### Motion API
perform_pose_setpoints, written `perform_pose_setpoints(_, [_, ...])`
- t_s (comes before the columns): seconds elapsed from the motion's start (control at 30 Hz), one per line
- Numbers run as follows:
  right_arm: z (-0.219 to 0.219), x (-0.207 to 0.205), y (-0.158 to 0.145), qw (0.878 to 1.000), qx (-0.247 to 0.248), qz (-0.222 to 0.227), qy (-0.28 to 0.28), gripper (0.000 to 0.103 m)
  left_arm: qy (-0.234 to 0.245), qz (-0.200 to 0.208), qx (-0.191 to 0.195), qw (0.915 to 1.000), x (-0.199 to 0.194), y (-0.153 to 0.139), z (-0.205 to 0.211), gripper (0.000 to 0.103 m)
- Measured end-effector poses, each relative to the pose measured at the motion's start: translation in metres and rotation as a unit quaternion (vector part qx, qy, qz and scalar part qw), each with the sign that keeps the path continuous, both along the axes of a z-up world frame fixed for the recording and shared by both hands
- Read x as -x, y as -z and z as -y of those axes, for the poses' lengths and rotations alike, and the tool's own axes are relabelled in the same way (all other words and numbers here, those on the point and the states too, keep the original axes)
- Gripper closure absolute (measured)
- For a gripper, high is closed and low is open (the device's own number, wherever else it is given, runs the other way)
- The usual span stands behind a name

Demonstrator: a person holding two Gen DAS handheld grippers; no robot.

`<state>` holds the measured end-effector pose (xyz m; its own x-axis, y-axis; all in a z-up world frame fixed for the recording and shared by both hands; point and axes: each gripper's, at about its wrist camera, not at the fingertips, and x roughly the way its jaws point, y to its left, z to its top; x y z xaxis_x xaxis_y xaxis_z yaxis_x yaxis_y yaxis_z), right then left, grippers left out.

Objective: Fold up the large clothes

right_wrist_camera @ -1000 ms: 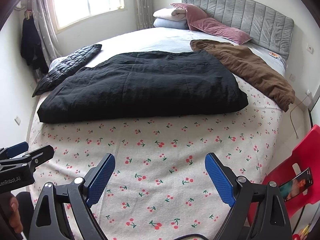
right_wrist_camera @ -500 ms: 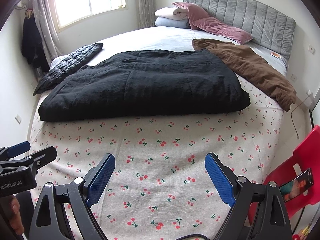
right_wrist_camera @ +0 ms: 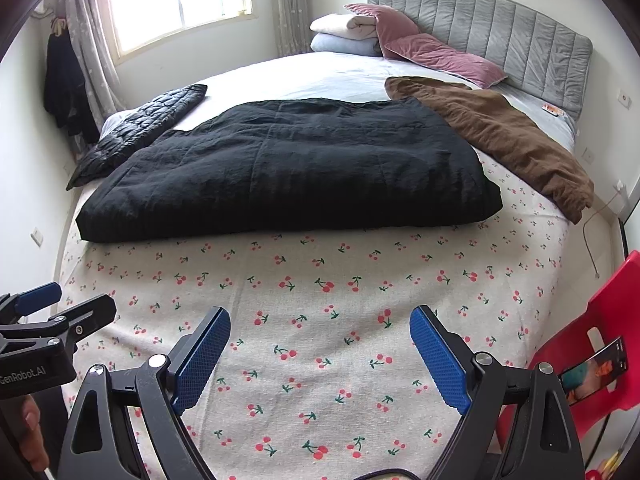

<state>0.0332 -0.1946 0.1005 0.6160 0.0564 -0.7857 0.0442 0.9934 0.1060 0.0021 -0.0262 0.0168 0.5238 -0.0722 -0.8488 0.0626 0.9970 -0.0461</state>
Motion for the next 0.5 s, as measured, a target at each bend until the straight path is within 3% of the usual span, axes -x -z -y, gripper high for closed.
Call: perform_pose_setpoints(0.5, [-0.0007,-0.0019,0.0038,1.0,0.0,-0.005,-0.005,0.011,0.0,-0.004,0.001,1.0,0.0002,0.0038,-0.0024,0.001])
